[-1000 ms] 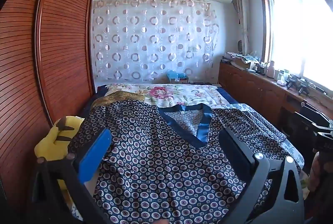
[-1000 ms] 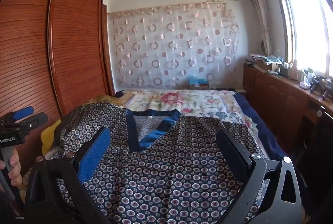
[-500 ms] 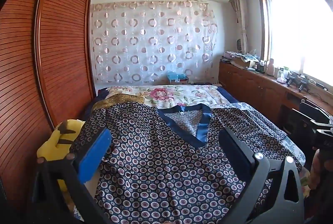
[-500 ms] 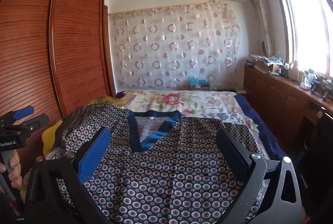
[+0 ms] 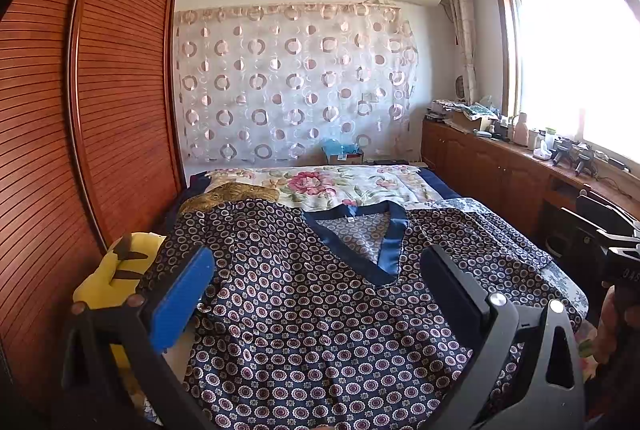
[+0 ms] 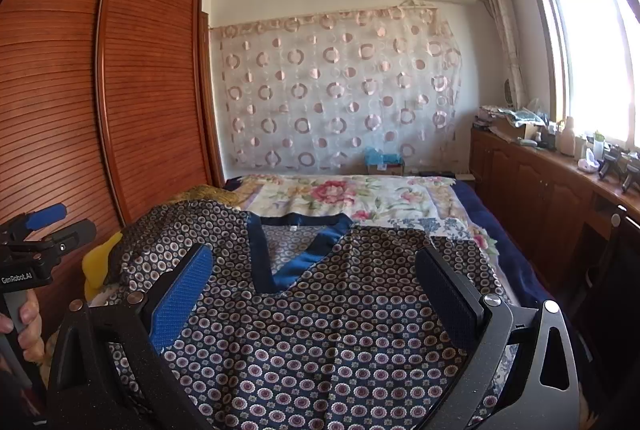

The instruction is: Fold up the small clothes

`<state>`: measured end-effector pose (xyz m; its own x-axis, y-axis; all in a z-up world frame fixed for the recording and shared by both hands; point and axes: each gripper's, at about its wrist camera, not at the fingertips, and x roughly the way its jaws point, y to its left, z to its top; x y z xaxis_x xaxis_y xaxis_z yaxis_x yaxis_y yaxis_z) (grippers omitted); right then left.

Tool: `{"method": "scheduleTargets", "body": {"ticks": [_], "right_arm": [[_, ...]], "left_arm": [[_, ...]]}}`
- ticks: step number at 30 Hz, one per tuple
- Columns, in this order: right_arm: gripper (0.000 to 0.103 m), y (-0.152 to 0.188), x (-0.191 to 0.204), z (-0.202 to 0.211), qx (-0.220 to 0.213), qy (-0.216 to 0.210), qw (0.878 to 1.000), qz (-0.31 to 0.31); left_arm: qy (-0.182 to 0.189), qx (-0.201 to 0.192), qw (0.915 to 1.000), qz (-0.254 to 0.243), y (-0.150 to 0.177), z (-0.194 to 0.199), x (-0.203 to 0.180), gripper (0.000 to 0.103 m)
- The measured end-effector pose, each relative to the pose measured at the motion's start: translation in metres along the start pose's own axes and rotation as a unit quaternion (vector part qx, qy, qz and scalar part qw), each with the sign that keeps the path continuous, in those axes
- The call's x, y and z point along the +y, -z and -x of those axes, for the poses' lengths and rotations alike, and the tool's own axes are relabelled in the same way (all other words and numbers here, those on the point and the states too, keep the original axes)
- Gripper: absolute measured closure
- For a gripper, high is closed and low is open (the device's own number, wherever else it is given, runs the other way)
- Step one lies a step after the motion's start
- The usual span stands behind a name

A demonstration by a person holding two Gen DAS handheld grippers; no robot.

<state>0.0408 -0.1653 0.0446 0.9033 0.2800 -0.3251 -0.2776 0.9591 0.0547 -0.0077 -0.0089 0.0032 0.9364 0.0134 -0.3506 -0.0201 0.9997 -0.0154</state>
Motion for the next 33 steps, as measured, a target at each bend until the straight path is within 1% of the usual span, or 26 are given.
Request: {"method": "scheduleTargets", "body": {"ticks": [33], "right_arm": [[0.000,0.0001,0.0027,-0.0018,-0.003,-0.001,1.000,-0.001]], "left_arm": [[0.000,-0.006,1.0000,0.000,-0.0028,0.0032,-0.0004,0.000]]}}
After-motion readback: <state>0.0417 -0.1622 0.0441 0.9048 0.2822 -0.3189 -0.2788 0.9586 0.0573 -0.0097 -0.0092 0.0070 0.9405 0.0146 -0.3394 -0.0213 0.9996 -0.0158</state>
